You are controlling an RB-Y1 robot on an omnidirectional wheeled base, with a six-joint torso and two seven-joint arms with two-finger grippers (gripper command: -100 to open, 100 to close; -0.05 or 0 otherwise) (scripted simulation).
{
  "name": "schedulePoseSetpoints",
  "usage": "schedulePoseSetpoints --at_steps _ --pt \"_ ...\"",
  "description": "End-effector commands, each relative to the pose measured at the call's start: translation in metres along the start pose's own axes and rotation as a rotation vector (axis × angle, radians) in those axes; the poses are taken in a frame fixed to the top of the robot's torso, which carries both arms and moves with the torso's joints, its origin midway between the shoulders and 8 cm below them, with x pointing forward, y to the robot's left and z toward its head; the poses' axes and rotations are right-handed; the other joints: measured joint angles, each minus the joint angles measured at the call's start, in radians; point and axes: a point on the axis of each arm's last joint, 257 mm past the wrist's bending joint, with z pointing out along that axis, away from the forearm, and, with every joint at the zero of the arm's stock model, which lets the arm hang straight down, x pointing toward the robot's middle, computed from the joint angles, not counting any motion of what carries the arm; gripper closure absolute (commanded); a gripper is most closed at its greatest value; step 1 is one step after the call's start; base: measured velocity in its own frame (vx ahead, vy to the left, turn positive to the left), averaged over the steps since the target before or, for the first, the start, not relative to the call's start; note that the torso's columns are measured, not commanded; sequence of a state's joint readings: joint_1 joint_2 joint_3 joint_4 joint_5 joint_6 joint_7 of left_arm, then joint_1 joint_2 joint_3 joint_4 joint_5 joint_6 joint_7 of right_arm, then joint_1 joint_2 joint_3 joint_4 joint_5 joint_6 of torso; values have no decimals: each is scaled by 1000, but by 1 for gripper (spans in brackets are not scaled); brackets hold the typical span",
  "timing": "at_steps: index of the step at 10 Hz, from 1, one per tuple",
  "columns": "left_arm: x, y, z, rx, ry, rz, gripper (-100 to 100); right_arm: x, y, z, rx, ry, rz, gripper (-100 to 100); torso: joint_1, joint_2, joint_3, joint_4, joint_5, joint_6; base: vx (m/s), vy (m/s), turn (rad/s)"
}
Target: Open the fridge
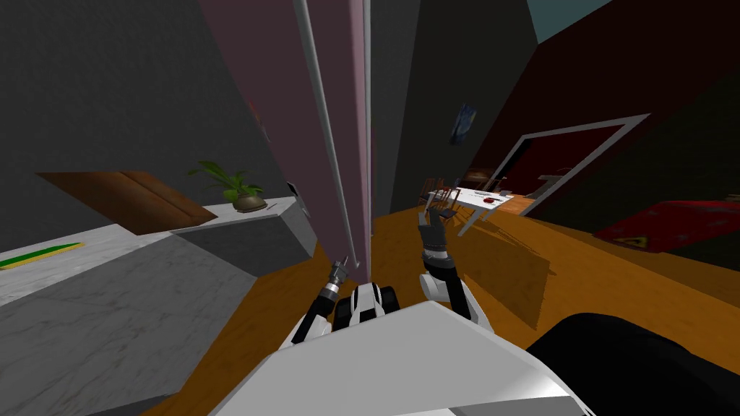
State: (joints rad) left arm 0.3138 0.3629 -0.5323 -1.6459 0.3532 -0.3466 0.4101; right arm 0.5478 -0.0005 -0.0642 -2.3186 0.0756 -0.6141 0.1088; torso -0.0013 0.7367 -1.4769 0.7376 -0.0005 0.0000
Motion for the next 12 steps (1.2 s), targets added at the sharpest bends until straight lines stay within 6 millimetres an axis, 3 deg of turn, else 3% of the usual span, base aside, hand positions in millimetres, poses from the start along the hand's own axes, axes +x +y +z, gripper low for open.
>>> schedulePoseSetpoints --at_steps 1,7,8,10,12 --pt "10 4 -7 -14 31 1 100 0 0 0 0 0 0 0 1 3 2 1 0 0 -99 225 -73" --pt "35 17 -28 -60 108 -3 100 0 0 0 0 0 0 0 3 -1 0 0 1 0 -90 244 -111" --pt "38 9 -30 -65 111 -1 -100 0 0 0 0 0 0 0 -2 1 1 0 0 0 -31 73 68" --pt "45 -1 -32 -68 125 -2 -100 0 0 0 0 0 0 0 -10 -3 -2 -1 -3 0 32 -49 95" --pt "51 -10 -34 -75 136 -3 -100 0 0 0 0 0 0 0 0 0 0 0 0 0 19 -57 59"
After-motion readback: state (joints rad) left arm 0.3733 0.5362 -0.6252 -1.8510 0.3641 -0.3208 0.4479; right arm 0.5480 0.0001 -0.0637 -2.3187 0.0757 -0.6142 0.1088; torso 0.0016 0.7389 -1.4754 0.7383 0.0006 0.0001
